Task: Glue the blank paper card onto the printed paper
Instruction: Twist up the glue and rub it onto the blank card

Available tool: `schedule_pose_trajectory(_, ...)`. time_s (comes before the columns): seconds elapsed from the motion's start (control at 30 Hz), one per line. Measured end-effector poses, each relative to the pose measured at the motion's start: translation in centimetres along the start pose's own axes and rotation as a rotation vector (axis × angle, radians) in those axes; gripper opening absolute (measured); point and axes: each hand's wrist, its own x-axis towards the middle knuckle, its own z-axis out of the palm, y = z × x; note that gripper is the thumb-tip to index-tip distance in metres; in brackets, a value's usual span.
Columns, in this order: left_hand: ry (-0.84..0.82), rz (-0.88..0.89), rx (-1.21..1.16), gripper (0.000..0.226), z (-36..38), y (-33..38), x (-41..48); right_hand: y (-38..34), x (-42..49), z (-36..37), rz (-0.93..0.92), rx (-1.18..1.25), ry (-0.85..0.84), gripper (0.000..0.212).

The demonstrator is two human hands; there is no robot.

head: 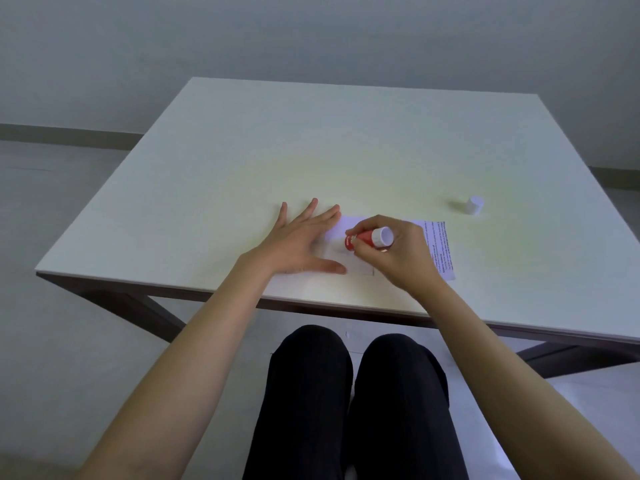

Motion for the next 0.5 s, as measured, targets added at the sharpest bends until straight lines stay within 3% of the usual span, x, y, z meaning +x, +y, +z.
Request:
schedule_pose_trajectory(0.13,-0.007,-0.005,0.005,0.106,-0.1,0.1,0.0,0.0,0.0,-0.5,-0.005,0.029,-0.036,0.009)
schedule_pose_trajectory(0.33,-0.014,-0.002,0.021,0.102,-0.3,0.1,0.0,0.6,2.6,-1.4,0.124,0.075,0.146,0.007)
schedule_pose_trajectory(0.5,-0.007,-0.01,0.007,0.107,-0.2,0.2,0.0,0.4,-0.8,-0.2,0.047,0.062,0.044,0.009)
